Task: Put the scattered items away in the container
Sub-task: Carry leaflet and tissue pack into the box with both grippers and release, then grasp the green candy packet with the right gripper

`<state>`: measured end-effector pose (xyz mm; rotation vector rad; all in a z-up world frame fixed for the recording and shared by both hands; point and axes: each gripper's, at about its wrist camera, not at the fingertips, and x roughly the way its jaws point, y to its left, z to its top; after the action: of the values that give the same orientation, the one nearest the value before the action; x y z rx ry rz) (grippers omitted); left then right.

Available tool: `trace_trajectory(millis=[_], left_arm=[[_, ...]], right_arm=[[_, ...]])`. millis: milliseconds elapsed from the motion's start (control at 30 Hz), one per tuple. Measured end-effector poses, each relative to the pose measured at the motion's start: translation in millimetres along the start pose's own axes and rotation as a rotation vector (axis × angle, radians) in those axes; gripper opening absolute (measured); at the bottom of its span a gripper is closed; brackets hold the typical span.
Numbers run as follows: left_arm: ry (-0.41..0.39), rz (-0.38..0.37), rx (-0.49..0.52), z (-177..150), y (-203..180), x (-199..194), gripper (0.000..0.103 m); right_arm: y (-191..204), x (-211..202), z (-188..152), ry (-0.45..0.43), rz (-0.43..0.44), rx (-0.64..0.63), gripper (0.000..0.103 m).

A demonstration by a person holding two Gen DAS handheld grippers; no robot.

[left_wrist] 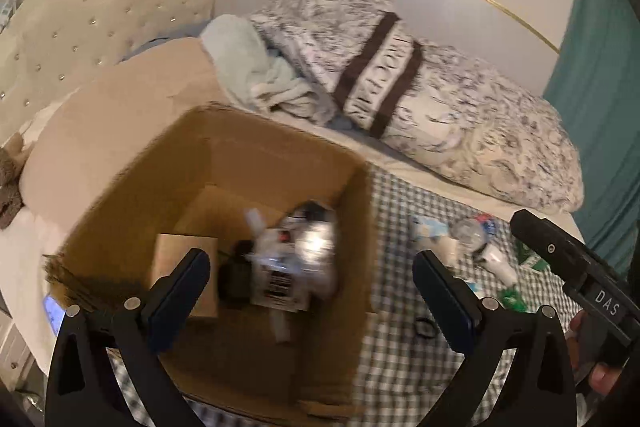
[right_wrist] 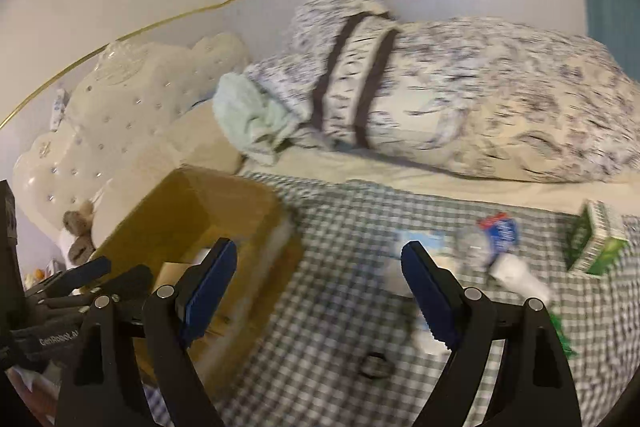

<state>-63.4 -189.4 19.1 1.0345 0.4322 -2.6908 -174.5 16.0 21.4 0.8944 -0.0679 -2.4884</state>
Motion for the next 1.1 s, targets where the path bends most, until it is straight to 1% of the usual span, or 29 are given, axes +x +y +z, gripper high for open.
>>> trace_trajectory(millis=[200,333,433,567,633,733,900,1100], left_arm=[[0.011,-0.051,0.085,-14,-68,3,0.103],[0.049,-0.098,0.117,-33,-106,15,0.103],[0.093,-0.114,0.159,-54,-132,34,0.103],[0.161,-0.094,0.206,-77,-156,68,0.103],[0.186,-0.088,0.203,-86,-159,83,0.103],[0.207,-0.09,0.198,-97,-160,102,0.103],[0.247,-0.08,0.191,-110,-153,130,0.103],[0.271,-0.067,0.175,-122,-145,156,0.103]], right_arm=[[-70,-40,-13,-0.021,-0.096,0.076,0.085],[-113,-60,-29,-0.023,-0.168,0.106,0.085],[-142,-67,-48,-0.01,-0.212,0.134,0.085],[-175,-58,-72,0.046,-0.257,0.166,0.085],[-189,-51,-83,0.071,-0.259,0.19,0.085],[-200,-37,-92,0.101,-0.258,0.201,0.085],[-204,-9,-100,0.152,-0.269,0.155,0.085],[-211,24,-111,0.211,-0.301,0.14,0.085]])
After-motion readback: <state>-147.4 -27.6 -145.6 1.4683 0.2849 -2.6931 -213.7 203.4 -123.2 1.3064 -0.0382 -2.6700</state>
